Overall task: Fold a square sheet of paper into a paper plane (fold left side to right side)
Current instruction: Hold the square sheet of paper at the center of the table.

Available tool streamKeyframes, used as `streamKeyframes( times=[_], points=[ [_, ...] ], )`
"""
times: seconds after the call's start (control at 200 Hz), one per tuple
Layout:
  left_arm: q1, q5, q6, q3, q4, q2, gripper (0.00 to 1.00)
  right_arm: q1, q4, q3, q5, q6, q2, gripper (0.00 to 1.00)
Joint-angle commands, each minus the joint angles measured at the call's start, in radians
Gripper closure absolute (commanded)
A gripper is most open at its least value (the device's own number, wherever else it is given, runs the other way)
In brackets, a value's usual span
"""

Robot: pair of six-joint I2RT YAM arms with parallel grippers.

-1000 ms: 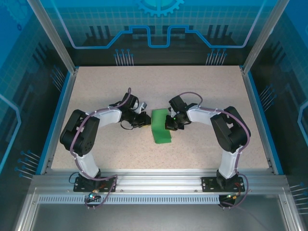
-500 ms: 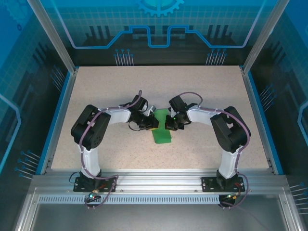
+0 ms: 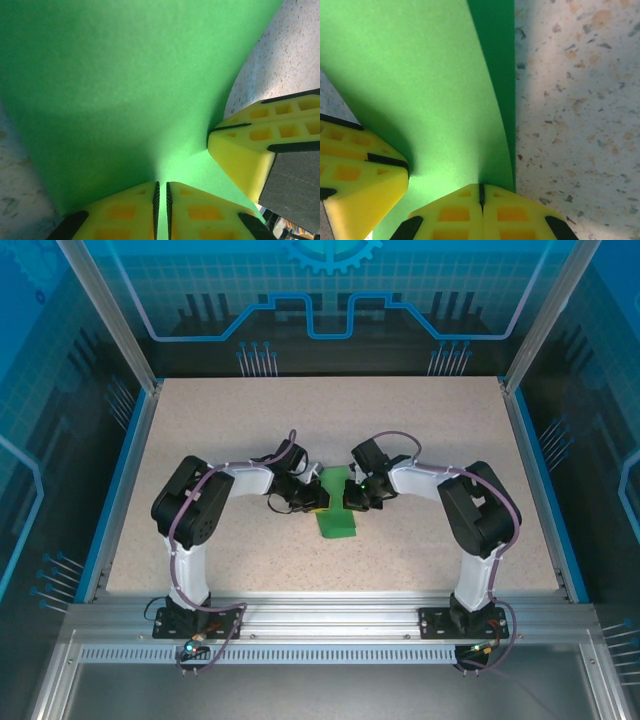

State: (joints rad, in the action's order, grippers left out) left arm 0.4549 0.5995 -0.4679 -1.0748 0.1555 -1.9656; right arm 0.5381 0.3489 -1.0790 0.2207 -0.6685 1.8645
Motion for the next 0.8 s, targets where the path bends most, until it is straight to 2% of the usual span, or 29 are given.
streamKeyframes(
  times=[0.0, 0.315, 0.795],
  points=[
    [0.008, -0.018, 0.028, 0.019, 0.033, -0.029, 0.85, 0.006, -0.002, 0.036, -0.007, 0.028, -0.026, 0.97],
    [0.010, -0.028, 0.025, 0.018, 0.035, -0.032, 0.84, -0.024, -0.109, 0.019, 0.066, 0.049, -0.088, 0.97],
    [0.016, -0.028, 0.020, 0.018, 0.027, -0.034, 0.84, -0.023, -0.156, -0.130, 0.141, 0.055, 0.102, 0.98]
  ],
)
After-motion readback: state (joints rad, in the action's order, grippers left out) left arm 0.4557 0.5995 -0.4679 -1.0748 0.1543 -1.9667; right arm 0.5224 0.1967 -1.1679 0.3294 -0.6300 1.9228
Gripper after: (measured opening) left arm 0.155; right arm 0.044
